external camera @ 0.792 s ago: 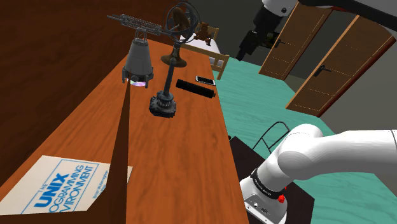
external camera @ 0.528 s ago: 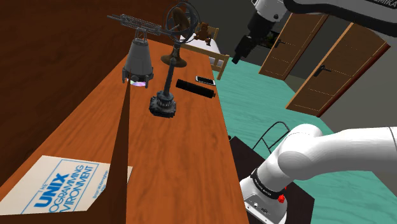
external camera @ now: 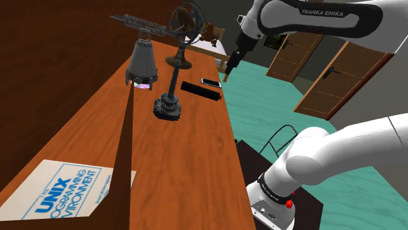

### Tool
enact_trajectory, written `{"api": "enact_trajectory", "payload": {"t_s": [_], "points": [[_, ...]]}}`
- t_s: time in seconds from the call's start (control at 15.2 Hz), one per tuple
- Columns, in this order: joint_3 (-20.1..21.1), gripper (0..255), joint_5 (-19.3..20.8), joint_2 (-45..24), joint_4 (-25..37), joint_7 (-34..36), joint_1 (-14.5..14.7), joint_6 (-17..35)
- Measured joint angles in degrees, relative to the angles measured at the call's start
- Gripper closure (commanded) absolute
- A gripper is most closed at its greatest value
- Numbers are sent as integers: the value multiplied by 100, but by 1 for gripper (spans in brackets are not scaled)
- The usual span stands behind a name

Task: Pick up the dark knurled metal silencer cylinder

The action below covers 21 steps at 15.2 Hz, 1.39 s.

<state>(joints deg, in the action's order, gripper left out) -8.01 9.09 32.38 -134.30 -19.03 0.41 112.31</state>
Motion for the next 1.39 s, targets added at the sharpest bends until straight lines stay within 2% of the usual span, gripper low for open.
{"api": "enact_trajectory", "payload": {"t_s": [0.26, 0.53, 1.12, 1.39], "points": [[-266, 0, 22, -610, -77, -468, 65, 657], [-494, 0, -74, -1455, 131, -955, 168, 1254], [-803, 0, -679, -3451, 963, -2247, 265, 2278], [-798, 0, -776, -3713, 904, -2374, 251, 2582]]}}
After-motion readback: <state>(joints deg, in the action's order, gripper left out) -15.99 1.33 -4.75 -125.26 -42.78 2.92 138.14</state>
